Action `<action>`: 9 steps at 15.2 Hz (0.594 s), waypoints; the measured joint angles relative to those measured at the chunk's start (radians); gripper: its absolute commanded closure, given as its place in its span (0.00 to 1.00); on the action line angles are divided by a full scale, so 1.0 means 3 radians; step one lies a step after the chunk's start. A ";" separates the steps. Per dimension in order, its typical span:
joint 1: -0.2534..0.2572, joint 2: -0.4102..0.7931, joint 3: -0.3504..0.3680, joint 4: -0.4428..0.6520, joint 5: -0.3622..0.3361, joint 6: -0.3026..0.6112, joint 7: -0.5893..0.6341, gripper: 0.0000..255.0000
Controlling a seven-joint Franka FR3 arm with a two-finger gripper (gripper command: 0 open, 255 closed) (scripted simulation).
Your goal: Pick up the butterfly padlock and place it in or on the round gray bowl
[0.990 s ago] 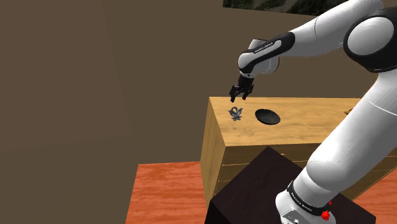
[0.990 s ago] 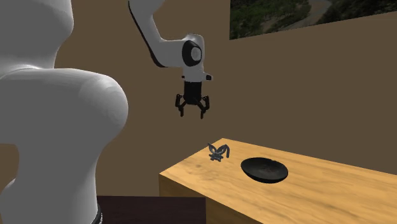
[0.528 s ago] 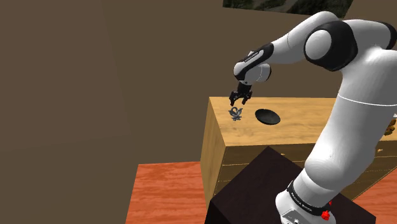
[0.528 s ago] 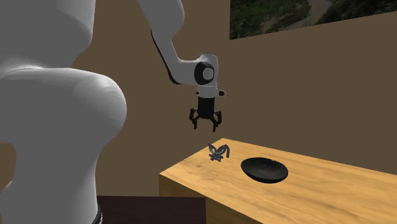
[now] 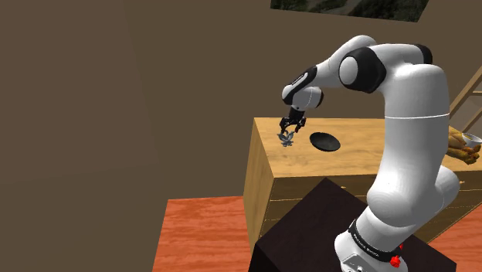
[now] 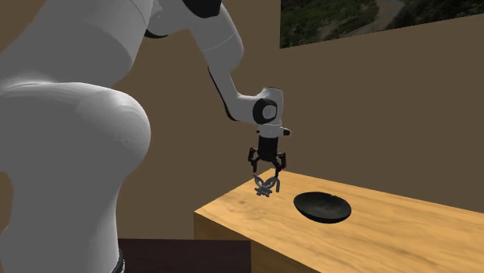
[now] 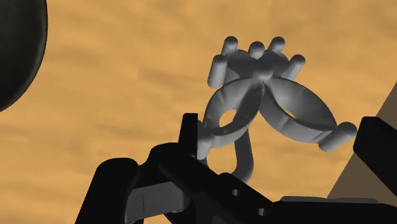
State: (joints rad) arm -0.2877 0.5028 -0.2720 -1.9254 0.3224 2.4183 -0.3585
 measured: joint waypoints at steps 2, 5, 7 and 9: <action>-0.0025 0.0115 0.0022 0.0061 0.0044 0.0050 -0.0005 0.00; -0.0050 0.0240 0.0067 0.0103 0.0102 0.0145 -0.0038 0.00; -0.0050 0.0301 0.0098 0.0130 0.0132 0.0199 -0.0047 0.00; -0.0065 0.0358 0.0114 0.0162 0.0149 0.0219 -0.0062 0.00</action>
State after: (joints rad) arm -0.3071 0.6102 -0.2377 -1.8767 0.3671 2.4839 -0.3771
